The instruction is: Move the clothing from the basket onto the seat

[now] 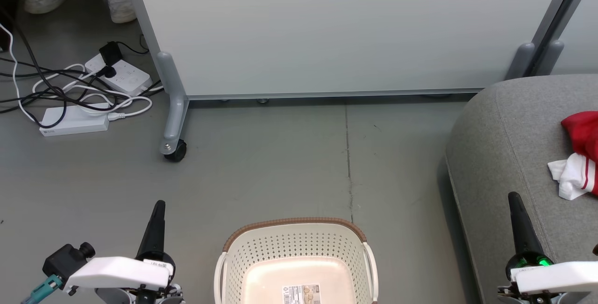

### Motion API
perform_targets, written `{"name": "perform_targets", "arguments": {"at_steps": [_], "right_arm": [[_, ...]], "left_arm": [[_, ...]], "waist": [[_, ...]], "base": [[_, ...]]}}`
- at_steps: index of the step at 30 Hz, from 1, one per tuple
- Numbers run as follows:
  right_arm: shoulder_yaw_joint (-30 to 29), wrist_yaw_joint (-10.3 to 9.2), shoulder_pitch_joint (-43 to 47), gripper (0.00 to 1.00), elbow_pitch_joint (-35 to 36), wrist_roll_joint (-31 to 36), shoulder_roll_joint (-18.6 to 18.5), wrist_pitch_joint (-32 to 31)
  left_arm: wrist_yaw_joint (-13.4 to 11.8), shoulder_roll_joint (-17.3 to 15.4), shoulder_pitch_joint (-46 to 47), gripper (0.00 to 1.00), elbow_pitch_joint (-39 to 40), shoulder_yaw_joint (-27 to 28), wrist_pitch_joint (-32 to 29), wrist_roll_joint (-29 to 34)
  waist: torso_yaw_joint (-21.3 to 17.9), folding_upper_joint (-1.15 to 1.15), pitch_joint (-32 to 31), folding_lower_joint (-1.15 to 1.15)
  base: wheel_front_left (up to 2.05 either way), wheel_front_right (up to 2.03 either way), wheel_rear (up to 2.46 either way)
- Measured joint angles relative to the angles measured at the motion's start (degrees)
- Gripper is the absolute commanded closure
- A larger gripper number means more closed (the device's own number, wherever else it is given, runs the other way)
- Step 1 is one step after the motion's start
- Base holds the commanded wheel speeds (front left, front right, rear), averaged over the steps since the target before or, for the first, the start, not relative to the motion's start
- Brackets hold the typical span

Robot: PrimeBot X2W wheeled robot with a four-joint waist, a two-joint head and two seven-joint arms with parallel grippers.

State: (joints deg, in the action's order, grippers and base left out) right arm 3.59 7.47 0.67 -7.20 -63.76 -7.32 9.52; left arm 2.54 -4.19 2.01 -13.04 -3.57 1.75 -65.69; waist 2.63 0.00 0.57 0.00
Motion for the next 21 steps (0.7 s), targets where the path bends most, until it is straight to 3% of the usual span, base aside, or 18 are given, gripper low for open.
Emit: {"name": "perform_targets", "arguments": {"at_steps": [21], "right_arm": [[1.0, -0.05, 0.7, 1.00, 1.3, -15.0, -2.5, -0.2]], "left_arm": [[0.7, -0.3, 0.9, 1.00, 1.2, 2.4, -3.3, -10.7]], "waist": [[-0.8, 0.00, -0.2, 0.00]], "base": [[0.00, 0.00, 0.00]]}}
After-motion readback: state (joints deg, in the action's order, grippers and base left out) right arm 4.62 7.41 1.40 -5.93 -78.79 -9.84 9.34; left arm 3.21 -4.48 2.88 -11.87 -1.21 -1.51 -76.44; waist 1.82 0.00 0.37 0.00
